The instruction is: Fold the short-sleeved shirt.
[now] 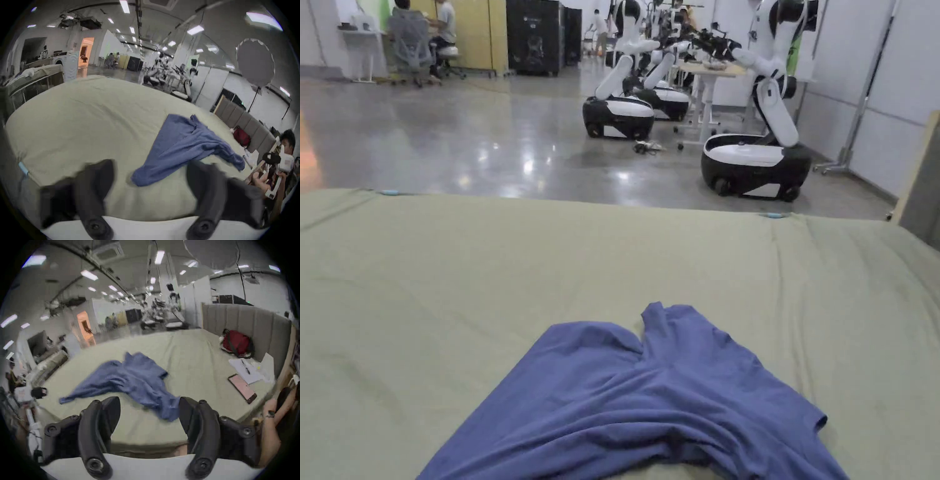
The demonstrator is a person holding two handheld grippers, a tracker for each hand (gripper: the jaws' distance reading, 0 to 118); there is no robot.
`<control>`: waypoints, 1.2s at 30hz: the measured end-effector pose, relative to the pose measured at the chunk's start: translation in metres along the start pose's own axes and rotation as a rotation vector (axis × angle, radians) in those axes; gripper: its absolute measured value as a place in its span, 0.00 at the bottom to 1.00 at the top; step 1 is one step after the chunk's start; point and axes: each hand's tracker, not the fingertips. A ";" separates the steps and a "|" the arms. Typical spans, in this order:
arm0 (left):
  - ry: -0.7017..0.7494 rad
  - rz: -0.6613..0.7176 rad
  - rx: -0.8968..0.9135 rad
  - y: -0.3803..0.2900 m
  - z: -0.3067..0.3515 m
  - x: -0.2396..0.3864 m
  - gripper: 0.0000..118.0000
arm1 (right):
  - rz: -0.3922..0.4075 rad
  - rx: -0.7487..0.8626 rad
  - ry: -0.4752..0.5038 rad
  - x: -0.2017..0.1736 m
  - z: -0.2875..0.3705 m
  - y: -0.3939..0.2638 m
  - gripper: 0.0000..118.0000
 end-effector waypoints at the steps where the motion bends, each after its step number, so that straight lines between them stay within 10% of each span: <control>1: 0.007 0.009 -0.009 -0.002 0.007 0.002 0.34 | -0.017 0.017 0.058 -0.005 0.009 -0.001 0.58; 2: 0.013 0.028 -0.008 -0.006 0.009 0.004 0.00 | -0.029 0.023 0.090 -0.010 0.014 -0.003 0.32; 3: 0.036 0.032 -0.020 -0.011 0.009 0.005 0.00 | -0.035 0.023 0.079 -0.014 0.016 -0.006 0.02; 8: 0.093 -0.043 -0.047 -0.030 0.007 -0.002 0.00 | -0.035 -0.021 0.059 -0.025 0.006 -0.014 0.02; 9: 0.097 -0.036 -0.064 -0.029 0.001 -0.004 0.08 | -0.037 -0.026 0.057 -0.025 0.004 -0.017 0.02; 11: 0.154 -0.046 -0.131 -0.028 -0.015 -0.014 0.77 | -0.052 -0.051 0.073 -0.025 -0.001 -0.018 0.02; 12: 0.169 -0.046 -0.138 -0.027 -0.025 -0.018 0.95 | -0.054 -0.053 0.074 -0.026 -0.002 -0.019 0.02; 17: 0.176 -0.013 -0.201 -0.032 -0.076 -0.018 0.94 | -0.049 -0.068 0.075 -0.026 -0.007 -0.023 0.02; 27: 0.232 -0.143 -0.188 -0.051 -0.108 -0.004 0.46 | -0.056 -0.115 0.062 -0.023 -0.017 -0.028 0.02; 29: 0.182 -0.145 -0.135 -0.052 -0.101 0.003 0.01 | -0.053 -0.126 0.057 -0.021 -0.021 -0.030 0.02; 36: 0.182 -0.216 -0.139 -0.047 -0.096 0.016 0.01 | 0.037 -0.057 0.059 -0.027 -0.060 0.023 0.02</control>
